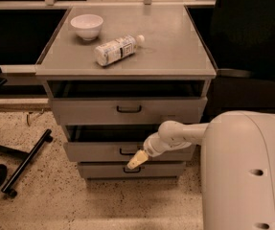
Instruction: Open middle drawer
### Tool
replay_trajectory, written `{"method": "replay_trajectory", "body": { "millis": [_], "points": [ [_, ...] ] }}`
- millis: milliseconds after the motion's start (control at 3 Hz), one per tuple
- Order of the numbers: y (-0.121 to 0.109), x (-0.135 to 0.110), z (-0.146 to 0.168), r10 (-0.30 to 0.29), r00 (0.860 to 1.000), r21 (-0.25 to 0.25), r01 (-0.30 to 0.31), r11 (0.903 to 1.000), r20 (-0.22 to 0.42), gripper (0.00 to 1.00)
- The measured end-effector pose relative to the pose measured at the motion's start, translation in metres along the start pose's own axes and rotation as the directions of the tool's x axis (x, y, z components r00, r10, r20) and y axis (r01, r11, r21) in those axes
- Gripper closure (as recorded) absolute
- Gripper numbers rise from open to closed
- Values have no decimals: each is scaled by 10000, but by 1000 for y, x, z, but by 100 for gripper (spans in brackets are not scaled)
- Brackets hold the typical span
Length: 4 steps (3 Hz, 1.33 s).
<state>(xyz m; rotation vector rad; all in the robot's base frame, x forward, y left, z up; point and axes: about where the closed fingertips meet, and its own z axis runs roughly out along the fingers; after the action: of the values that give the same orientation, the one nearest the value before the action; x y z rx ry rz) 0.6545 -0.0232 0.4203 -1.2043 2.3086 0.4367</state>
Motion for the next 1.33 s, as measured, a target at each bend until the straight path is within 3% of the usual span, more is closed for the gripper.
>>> {"method": "replay_trajectory", "body": {
  "millis": [333,1333],
  "points": [
    [14,8,-8,608,9981,-339,-611,9976,-103,0],
    [28,20,-14,877,9958,-533,-889,9946,-261,0]
  ]
}}
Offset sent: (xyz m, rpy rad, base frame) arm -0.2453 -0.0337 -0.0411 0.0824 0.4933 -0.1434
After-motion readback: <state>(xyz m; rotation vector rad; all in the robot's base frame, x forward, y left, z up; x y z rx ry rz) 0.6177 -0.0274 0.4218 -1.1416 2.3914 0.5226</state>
